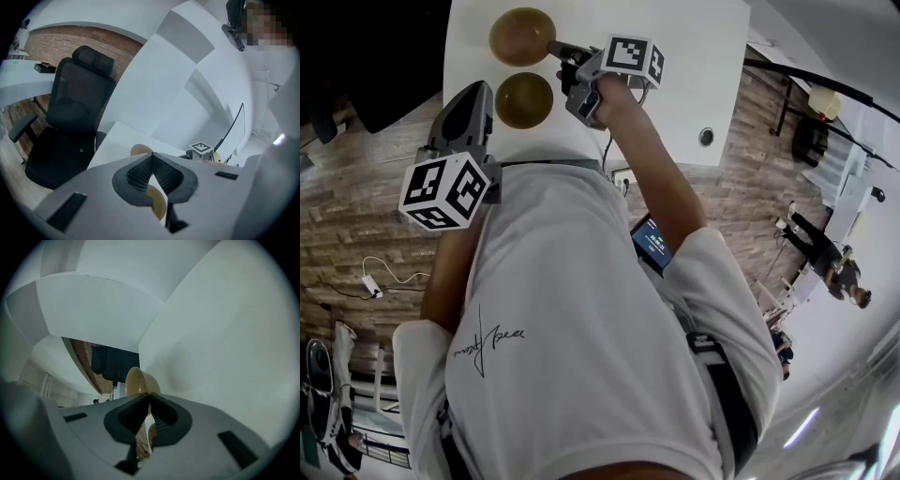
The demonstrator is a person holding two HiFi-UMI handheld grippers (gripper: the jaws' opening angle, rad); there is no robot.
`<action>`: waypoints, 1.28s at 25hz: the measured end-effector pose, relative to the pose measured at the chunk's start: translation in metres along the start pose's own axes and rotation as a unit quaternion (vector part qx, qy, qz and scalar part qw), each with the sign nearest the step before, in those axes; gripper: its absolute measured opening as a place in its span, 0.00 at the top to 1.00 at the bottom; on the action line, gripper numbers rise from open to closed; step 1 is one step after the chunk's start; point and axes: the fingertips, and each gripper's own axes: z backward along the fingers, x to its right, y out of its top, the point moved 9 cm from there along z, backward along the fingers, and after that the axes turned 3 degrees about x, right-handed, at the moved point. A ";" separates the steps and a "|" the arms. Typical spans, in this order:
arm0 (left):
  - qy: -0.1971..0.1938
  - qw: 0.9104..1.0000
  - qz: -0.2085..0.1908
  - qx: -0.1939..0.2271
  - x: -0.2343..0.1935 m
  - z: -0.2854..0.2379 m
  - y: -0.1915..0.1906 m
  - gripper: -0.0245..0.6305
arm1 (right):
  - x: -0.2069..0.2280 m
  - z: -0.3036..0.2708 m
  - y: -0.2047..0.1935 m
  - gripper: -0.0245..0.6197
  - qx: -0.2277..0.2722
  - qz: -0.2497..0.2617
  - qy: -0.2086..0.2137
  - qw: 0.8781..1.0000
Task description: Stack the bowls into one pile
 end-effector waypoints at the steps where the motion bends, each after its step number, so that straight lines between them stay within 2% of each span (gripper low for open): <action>1: -0.001 1.000 0.000 0.000 0.000 0.000 0.000 0.96 | -0.001 0.000 -0.002 0.92 -0.002 0.002 0.001 1.000; 21: -0.007 1.000 -0.002 0.009 0.006 0.000 0.001 0.96 | -0.006 0.026 -0.038 0.92 -0.046 0.026 0.027 0.998; 32: -0.010 1.000 -0.001 0.004 0.003 -0.005 0.002 0.96 | 0.004 0.033 -0.055 0.92 -0.069 0.033 0.021 0.997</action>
